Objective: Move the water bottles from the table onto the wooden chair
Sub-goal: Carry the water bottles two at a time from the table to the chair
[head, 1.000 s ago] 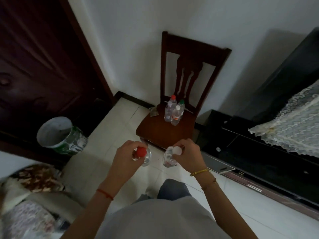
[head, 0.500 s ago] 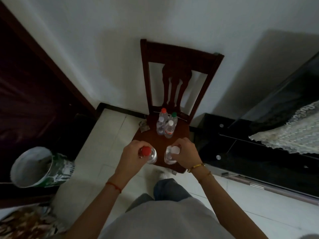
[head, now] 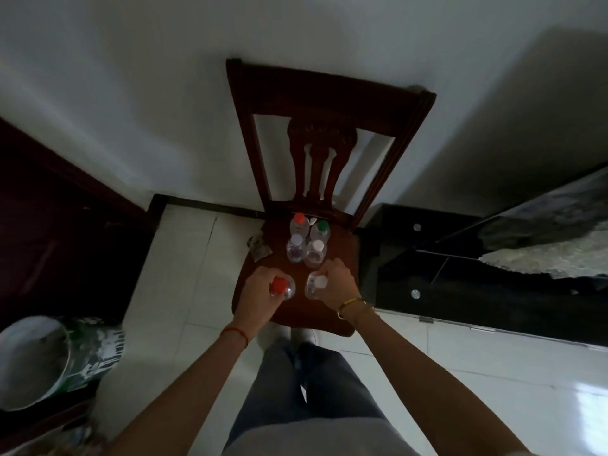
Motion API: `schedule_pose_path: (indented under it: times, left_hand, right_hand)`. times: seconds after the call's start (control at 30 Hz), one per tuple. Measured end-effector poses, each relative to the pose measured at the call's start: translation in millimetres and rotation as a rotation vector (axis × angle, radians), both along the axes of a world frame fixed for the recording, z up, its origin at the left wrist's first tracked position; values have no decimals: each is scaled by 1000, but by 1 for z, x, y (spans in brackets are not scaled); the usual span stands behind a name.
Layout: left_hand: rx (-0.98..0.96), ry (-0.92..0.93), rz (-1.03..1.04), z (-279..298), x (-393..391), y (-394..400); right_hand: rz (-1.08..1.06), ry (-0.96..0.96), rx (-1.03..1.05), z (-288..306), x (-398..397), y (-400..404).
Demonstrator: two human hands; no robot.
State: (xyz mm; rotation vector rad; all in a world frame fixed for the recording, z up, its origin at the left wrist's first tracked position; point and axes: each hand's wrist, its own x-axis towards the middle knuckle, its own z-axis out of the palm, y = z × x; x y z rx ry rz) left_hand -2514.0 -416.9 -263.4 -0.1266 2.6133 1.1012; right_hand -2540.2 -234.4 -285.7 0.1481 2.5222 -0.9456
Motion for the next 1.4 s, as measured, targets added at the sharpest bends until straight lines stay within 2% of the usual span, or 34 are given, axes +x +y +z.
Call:
schedule_pose_path:
  times: [0.33, 0.6, 1.4]
  left_hand:
    - [39, -159, -98, -66, -60, -2]
    - [31, -162, -153, -105, -81, 0]
    - [-4, -148, -183, -147, -81, 4]
  right_hand:
    - [-151, -113, 35, -62, -37, -29]
    - [-160, -141, 118, -107, -54, -36]
    - [-212, -186, 104, -138, -54, -34]
